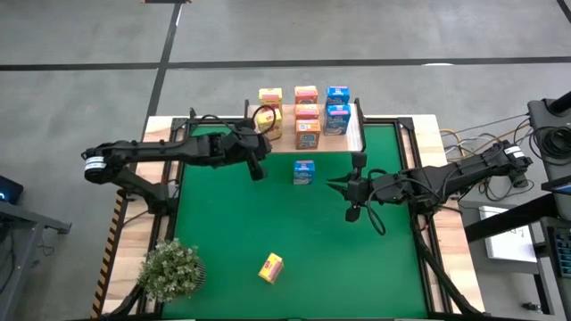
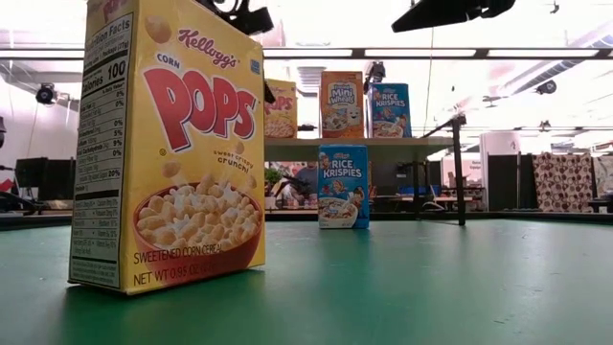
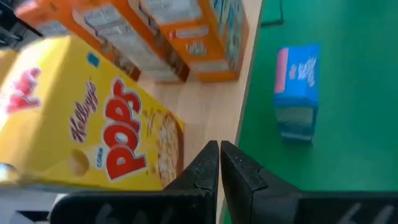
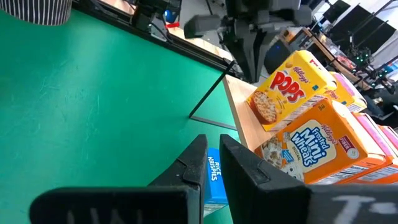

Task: Stack cereal on shelf
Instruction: Put the right yellow cereal box on the shelf aligned with the other yellow cereal box

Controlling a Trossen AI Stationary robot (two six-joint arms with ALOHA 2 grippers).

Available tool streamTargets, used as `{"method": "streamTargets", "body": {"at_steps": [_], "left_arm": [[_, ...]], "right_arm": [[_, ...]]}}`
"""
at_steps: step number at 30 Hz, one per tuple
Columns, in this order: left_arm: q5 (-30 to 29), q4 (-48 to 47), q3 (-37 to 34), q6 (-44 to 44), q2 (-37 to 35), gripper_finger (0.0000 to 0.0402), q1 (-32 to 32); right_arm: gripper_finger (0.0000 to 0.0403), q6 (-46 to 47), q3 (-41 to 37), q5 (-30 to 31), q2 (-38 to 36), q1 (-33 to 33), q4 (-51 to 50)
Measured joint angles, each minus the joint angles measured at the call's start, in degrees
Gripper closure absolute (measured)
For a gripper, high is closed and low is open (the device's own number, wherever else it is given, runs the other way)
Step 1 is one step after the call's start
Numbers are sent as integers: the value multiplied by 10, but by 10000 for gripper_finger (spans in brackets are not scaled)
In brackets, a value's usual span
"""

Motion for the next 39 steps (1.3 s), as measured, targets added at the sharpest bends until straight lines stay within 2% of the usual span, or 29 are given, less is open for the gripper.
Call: {"method": "streamTargets", "body": {"at_steps": [9,29,35,39], "left_arm": [[-88,0,-1,14,39,401,17],[-91,45,0,42,46,401,38],[-90,28,0,42,7,402,13],[-90,-29,1,45,-37,402,0]], "right_arm": [[371,1,0,0,0,0,0],[371,1,-1,0,0,0,0],[371,0,-3,0,0,0,0],[371,-1,-3,0,0,0,0]]}}
